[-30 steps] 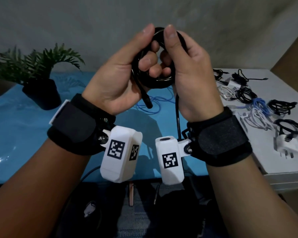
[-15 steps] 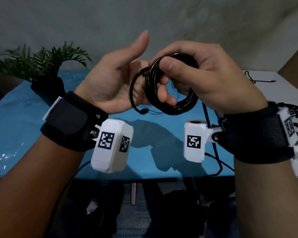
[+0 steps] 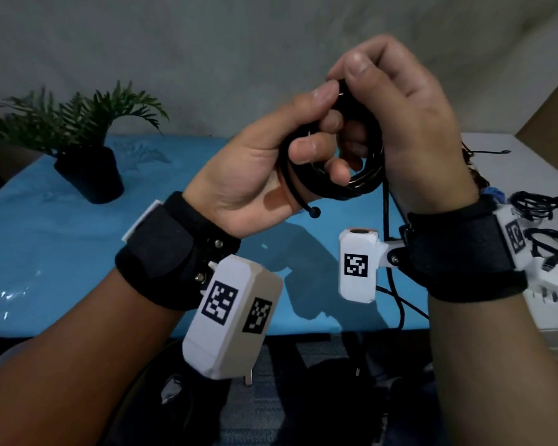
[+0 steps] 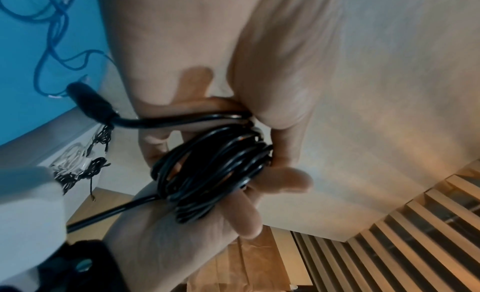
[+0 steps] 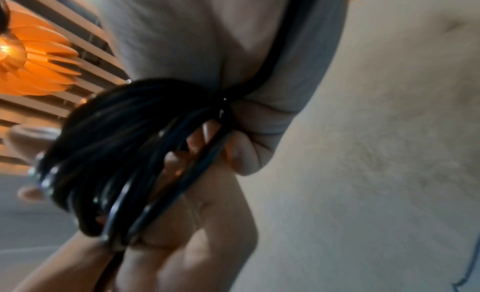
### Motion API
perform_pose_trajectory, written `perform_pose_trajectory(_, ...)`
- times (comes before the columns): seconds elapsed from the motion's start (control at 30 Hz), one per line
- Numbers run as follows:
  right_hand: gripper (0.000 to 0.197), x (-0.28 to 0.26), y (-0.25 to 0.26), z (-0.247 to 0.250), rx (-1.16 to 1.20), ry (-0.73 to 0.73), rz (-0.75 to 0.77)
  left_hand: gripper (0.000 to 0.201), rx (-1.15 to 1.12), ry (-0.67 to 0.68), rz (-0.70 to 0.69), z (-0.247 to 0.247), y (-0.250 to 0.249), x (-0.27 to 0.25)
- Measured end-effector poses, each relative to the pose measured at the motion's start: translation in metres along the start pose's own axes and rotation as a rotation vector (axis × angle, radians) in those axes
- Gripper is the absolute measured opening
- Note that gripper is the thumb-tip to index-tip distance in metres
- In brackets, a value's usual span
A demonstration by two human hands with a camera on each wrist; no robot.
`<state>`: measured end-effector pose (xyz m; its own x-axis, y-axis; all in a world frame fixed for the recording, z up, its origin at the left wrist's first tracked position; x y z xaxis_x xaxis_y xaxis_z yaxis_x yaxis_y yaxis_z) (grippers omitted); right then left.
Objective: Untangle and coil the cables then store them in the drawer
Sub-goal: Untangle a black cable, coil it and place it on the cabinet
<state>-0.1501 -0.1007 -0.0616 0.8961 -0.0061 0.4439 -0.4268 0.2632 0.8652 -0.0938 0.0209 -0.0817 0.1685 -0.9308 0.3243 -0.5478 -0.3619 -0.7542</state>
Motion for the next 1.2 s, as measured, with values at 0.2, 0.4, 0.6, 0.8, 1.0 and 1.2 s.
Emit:
perform_pose_trajectory(0.2, 0.022, 0.006, -0.013, -0.008, 0.102, -0.088, 0.013, 0.025, 0.108, -0.191, -0.021, 0.0, -0.003, 0.005)
perform_pose_trajectory(0.4, 0.018, 0.014, -0.023, -0.011, -0.043, -0.099, 0.075, 0.026, 0.047, -0.251, -0.044, 0.01, -0.004, 0.003)
perform_pose_trajectory(0.6, 0.041, 0.013, -0.035, -0.011, -0.028, -0.081, -0.039, 0.031, 0.051, -0.225, -0.031, 0.02, -0.018, 0.0)
perform_pose_trajectory(0.8, 0.025, 0.011, -0.049, -0.022, -0.112, 0.025, -0.211, 0.026, -0.047, -0.304, -0.258, 0.037, -0.052, -0.011)
perform_pose_trajectory(1.0, 0.022, 0.01, -0.065, -0.066, -0.357, 0.252, -0.308, 0.017, -0.085, -0.415, -0.54, 0.054, -0.055, -0.015)
perform_pose_trajectory(1.2, 0.038, 0.01, -0.048, -0.075, -0.514, 0.363, -0.293, 0.02, 0.925, -0.661, -0.617, 0.048, -0.063, -0.027)
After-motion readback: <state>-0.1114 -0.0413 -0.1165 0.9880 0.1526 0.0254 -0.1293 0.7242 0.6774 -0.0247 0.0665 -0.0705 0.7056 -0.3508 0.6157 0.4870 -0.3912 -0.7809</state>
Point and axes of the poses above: each hand's wrist, its own x-axis towards the middle knuckle, its own z-axis out of the back of the hand, y = z × x, the point moved 2 cm from there along x, towards the middle knuckle, and after that the axes turned 13 degrees about y, right-handed, at the moved point
